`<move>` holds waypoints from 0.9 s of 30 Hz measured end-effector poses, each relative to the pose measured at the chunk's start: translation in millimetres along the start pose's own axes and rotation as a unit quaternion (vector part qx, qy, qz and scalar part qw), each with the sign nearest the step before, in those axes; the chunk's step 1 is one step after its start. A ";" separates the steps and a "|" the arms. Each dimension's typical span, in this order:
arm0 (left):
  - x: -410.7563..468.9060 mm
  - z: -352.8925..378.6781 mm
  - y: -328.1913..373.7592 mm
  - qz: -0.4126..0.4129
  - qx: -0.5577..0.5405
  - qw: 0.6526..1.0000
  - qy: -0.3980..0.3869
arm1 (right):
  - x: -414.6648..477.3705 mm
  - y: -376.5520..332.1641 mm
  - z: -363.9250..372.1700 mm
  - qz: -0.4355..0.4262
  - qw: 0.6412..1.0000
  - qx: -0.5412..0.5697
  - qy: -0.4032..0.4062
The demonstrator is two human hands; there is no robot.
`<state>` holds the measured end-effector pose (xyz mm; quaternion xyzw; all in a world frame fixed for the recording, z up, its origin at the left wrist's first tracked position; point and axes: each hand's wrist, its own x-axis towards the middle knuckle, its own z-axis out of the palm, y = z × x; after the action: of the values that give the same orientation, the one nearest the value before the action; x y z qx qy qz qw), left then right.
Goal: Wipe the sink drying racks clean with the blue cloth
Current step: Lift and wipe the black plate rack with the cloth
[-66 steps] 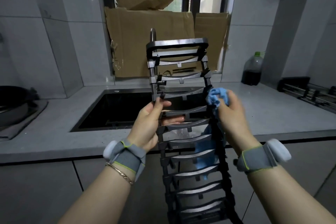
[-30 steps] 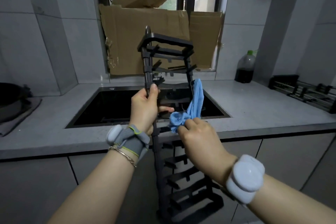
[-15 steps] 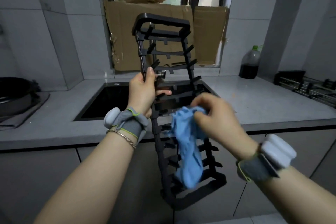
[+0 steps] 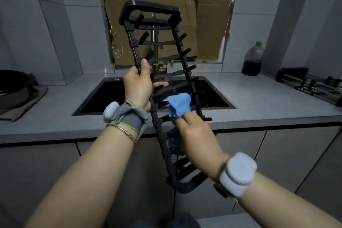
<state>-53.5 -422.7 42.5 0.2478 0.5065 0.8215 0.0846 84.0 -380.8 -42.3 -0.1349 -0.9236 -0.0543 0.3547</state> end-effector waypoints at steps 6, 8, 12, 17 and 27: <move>7.0 -3.3 3.9 0.023 0.028 0.999 0.012 | -8.1 8.3 -26.6 0.047 0.973 0.098 -0.202; 7.1 -3.9 1.9 0.021 0.036 0.999 0.006 | 1.1 19.7 -39.4 0.097 0.948 0.119 -0.277; 10.8 -9.6 2.2 -0.002 0.011 1.000 0.025 | 16.1 39.8 -66.6 0.164 0.929 0.132 -0.304; 12.7 -14.0 5.0 0.003 0.019 0.999 0.034 | 30.0 57.2 -88.3 0.313 0.903 0.291 0.043; 10.3 -6.7 5.7 0.002 -0.002 0.998 0.065 | 24.4 26.8 -27.6 0.093 0.995 0.018 -0.034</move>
<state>-65.0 -426.6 48.4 0.1946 0.5087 0.8371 0.0507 92.0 -355.4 -5.3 -0.2160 -0.9193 0.0004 0.3291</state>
